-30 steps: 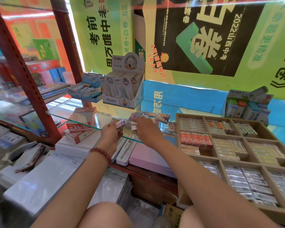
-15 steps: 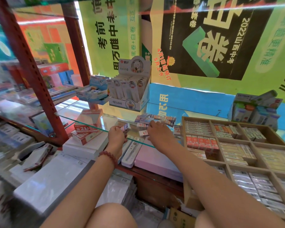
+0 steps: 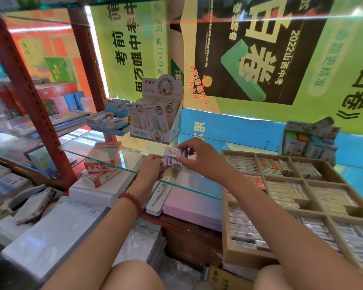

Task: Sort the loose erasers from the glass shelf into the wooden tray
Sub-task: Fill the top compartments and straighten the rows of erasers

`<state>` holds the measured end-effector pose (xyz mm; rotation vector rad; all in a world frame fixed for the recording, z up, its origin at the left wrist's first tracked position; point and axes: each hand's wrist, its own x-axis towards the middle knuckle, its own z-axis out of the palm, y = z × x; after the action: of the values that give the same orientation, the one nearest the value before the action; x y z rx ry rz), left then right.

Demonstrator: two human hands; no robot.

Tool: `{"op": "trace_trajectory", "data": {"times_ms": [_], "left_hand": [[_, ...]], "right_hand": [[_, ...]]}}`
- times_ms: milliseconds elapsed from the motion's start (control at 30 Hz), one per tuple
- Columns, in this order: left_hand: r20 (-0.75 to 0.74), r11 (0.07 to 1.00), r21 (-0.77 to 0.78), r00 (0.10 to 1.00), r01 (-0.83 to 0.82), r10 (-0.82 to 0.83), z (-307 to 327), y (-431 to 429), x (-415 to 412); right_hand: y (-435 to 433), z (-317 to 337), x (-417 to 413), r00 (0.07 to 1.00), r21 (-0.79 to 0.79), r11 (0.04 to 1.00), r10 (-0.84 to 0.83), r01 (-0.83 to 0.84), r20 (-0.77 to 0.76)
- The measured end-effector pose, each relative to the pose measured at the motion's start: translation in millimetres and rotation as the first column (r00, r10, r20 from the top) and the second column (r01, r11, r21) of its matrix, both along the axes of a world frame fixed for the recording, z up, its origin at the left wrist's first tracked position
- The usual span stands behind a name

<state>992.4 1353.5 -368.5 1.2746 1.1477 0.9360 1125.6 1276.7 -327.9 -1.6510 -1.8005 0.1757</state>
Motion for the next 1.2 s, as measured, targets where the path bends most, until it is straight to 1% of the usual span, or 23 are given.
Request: {"op": "trace_trajectory", "data": {"times_ms": [67,167,233,267,300,367,400,433,500,567,633,700,767,833,900,967,1033,1067,1133,1167,1200], "left_hand": [[0.018,0.998,0.037,0.998,0.052,-0.052,10.3,-8.5,7.9],[0.109,0.996,0.061,0.991,0.073,-0.079,21.6,-23.3,18.3],[0.157,0.991,0.065,0.979,0.12,-0.129,24.5,-30.7,26.2],[0.143,0.984,0.09,0.976,0.153,-0.165,25.9,-34.2,31.8],[0.086,0.975,0.136,0.979,0.175,-0.188,28.5,-38.0,38.1],[-0.091,0.948,0.252,0.98,0.197,-0.179,34.7,-46.1,52.1],[-0.153,0.93,0.305,0.974,0.206,-0.165,37.3,-51.3,59.4],[-0.173,0.913,0.344,0.971,0.218,-0.167,39.8,-57.3,66.8],[-0.151,0.895,0.369,0.966,0.25,-0.208,43.8,-69.7,81.8],[-0.162,0.88,0.382,0.958,0.282,-0.236,46.5,-81.8,97.6],[-0.194,0.837,0.408,0.931,0.364,-0.31,47.5,-94.9,114.3],[-0.223,0.765,0.452,0.888,0.46,-0.402,46.2,-108.3,131.0],[-0.298,0.662,0.505,0.831,0.554,-0.469,42.7,-121.6,148.5],[-0.329,0.572,0.532,0.775,0.625,-0.54,38.9,-134.2,167.8],[-0.33,0.515,0.555,0.741,0.653,-0.585,34.7,-145.1,186.0],[-0.338,0.496,0.574,0.74,0.652,-0.582,29.0,-150.4,202.3],[-0.398,0.49,0.583,0.754,0.648,-0.523,23.3,-151.7,214.3],[-0.468,0.467,0.591,0.751,0.658,-0.466,20.3,-151.3,218.7],[-0.638,0.396,0.568,0.689,0.722,-0.343,14.0,-151.3,225.1],[-0.707,0.368,0.533,0.64,0.762,-0.302,11.0,-151.8,227.4],[-0.768,0.337,0.495,0.585,0.801,-0.262,8.2,-152.7,230.2]], "right_hand": [[-5.4,-1.7,-0.4,1.0,0.019,1.0,0.008,-0.008,0.02],[-19.2,-0.1,4.2,0.999,0.018,0.999,-0.044,0.044,-0.007],[-28.5,4.6,11.9,0.996,0.033,0.996,-0.087,0.087,0.006],[-33.0,6.5,16.8,0.994,0.04,0.993,-0.11,0.109,0.02],[-37.2,7.7,21.6,0.991,0.046,0.991,-0.129,0.127,0.036],[-46.2,9.6,31.1,0.985,0.065,0.986,-0.159,0.155,0.07],[-51.2,10.9,36.2,0.982,0.072,0.983,-0.175,0.169,0.077],[-56.8,12.5,41.6,0.978,0.074,0.98,-0.191,0.186,0.078],[-69.9,15.4,54.3,0.977,0.065,0.977,-0.205,0.202,0.05],[-85.9,17.0,72.0,0.979,0.026,0.979,-0.202,0.203,-0.029],[-104.3,17.4,92.3,0.966,-0.031,0.978,-0.209,0.206,-0.15],[-123.0,16.0,114.2,0.939,-0.083,0.974,-0.226,0.211,-0.258],[-143.5,16.8,134.0,0.92,-0.149,0.964,-0.256,0.221,-0.295],[-163.7,17.6,150.5,0.908,-0.221,0.958,-0.253,0.185,-0.335],[-179.7,16.3,165.0,0.879,-0.262,0.952,-0.256,0.158,-0.401],[-189.6,10.6,181.9,0.833,-0.269,0.931,-0.346,0.247,-0.432],[-190.7,-0.5,200.9,0.76,-0.252,0.872,-0.49,0.42,-0.427],[-189.4,-7.3,210.3,0.71,-0.252,0.806,-0.592,0.536,-0.383],[-185.7,-17.3,224.3,0.579,-0.22,0.618,-0.785,0.755,-0.22],[-183.7,-20.7,229.1,0.516,-0.199,0.534,-0.845,0.821,-0.141],[-181.4,-22.9,233.9,0.472,-0.181,0.48,-0.877,0.858,-0.086]]}}
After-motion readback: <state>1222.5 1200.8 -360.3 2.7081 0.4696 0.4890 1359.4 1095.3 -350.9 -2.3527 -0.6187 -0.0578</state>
